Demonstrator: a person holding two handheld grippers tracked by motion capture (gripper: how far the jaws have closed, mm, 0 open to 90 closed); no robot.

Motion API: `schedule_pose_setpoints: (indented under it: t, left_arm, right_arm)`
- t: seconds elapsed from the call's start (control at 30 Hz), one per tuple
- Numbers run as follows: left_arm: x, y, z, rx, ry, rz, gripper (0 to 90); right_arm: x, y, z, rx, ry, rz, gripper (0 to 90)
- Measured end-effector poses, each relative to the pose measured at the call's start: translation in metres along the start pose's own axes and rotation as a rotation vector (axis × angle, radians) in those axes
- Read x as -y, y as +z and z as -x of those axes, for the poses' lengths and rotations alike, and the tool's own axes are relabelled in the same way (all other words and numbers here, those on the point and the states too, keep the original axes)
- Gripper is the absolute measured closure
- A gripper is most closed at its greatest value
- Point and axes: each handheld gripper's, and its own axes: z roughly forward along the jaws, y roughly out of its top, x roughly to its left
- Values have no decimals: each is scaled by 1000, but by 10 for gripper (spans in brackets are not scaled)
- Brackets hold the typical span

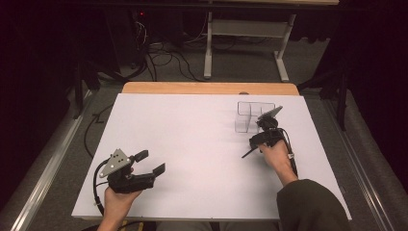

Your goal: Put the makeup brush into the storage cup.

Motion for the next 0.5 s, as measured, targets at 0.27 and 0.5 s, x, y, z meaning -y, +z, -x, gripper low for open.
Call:
schedule_pose_setpoints:
  t: [0.27,0.5]
  left_arm:
    - [0,0,0,-1,-1,1,196]
    - [0,0,0,-1,1,1,196]
  right_arm:
    - [6,-2,3,2,-12,5,378]
    - [7,-2,3,10,-19,10,398]
